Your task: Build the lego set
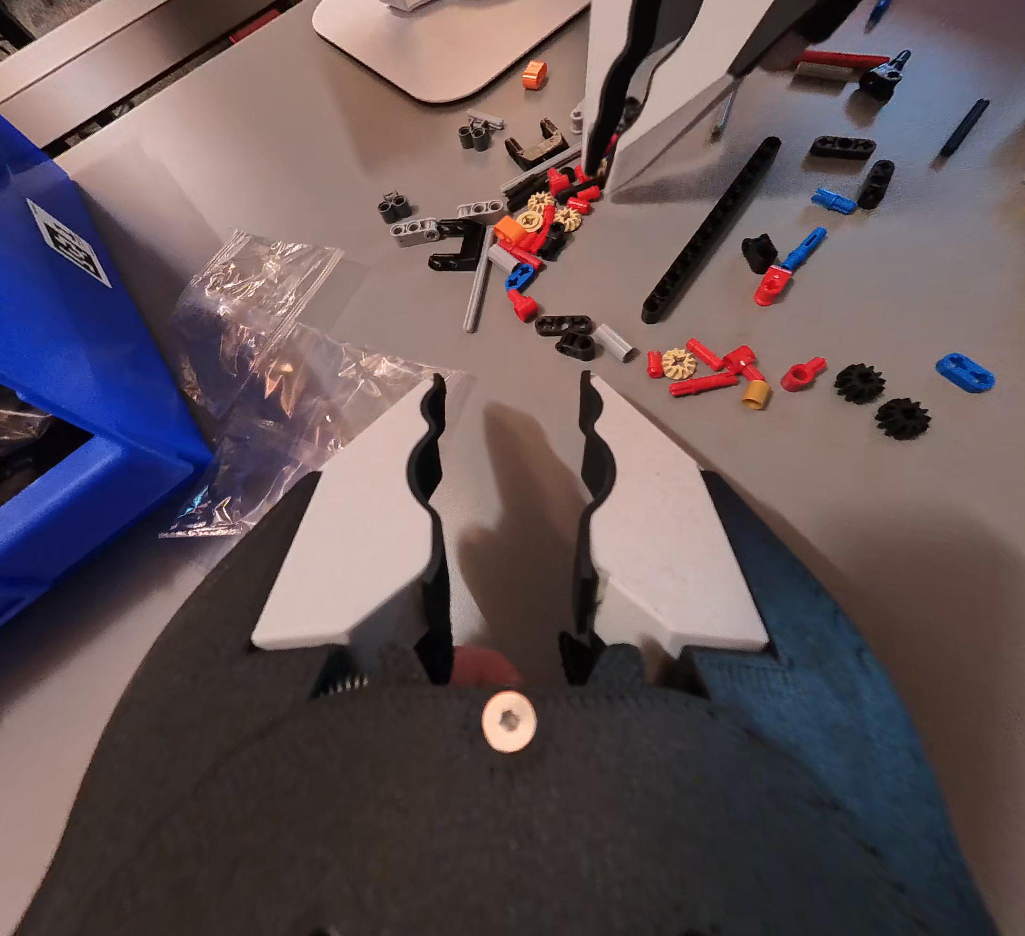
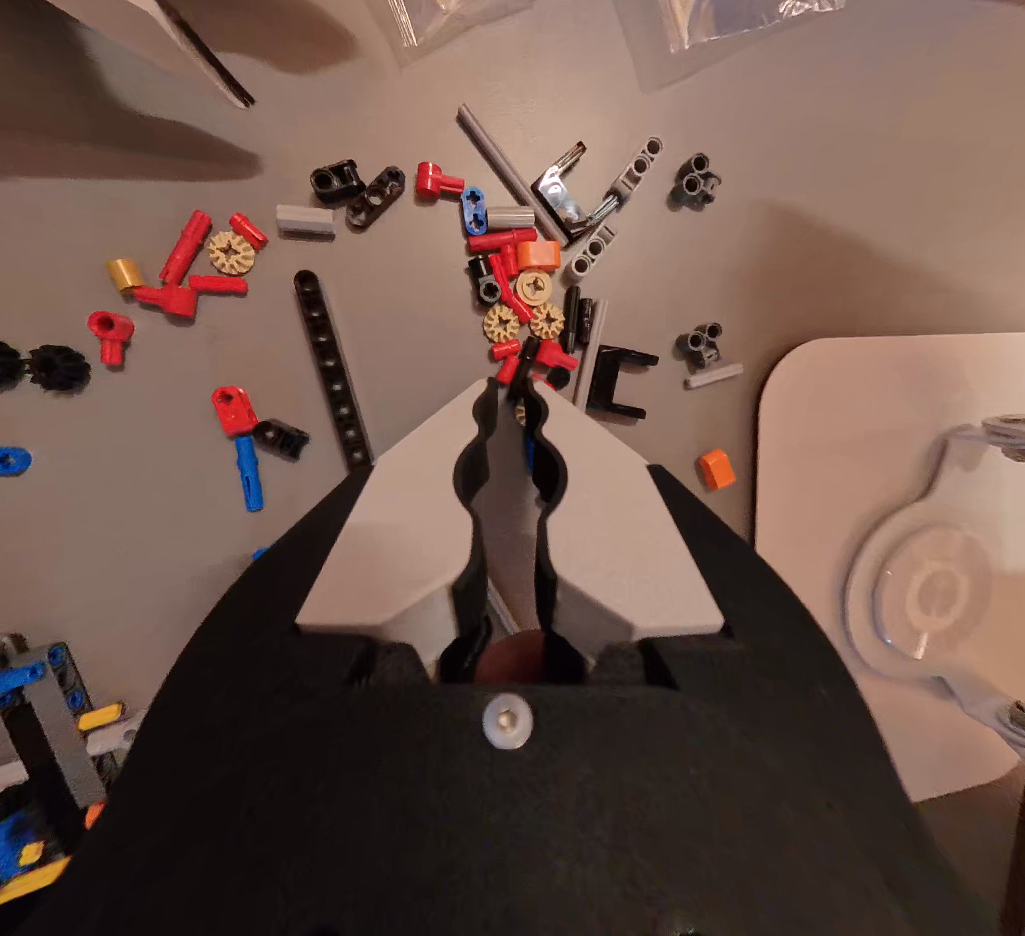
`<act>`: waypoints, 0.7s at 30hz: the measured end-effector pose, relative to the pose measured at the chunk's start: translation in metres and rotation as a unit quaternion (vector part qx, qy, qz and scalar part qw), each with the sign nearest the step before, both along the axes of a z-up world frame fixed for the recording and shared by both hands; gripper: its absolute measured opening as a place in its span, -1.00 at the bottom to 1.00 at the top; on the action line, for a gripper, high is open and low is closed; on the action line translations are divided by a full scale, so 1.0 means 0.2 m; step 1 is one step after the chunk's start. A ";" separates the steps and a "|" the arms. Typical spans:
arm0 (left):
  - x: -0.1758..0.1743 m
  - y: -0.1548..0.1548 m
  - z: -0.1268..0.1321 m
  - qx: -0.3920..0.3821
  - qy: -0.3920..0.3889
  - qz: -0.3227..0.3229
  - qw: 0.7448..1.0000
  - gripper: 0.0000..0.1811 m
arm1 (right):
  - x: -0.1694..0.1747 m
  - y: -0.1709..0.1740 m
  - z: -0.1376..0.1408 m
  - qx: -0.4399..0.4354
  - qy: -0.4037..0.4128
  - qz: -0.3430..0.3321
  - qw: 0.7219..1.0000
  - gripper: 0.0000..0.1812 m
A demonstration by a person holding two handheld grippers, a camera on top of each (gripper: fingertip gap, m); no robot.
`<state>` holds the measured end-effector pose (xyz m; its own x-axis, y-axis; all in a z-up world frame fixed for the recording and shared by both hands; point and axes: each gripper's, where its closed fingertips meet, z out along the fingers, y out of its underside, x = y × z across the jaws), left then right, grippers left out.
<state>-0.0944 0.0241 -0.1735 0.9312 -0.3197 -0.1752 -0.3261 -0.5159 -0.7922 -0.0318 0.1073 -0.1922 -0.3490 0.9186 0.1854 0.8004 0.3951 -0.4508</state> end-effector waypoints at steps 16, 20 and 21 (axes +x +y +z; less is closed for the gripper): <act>0.00 0.00 0.00 0.000 -0.007 0.001 1.000 -0.48 | -0.01 0.01 -0.01 -0.069 0.009 -0.041 0.997 -0.99; -0.01 0.01 0.03 0.012 -0.015 0.005 1.000 -0.49 | 0.02 -0.02 0.04 -0.070 0.036 -0.031 0.996 -0.98; -0.01 0.01 0.03 0.015 -0.017 0.005 1.000 -0.49 | 0.03 -0.02 0.06 -0.062 0.041 -0.029 0.997 -0.98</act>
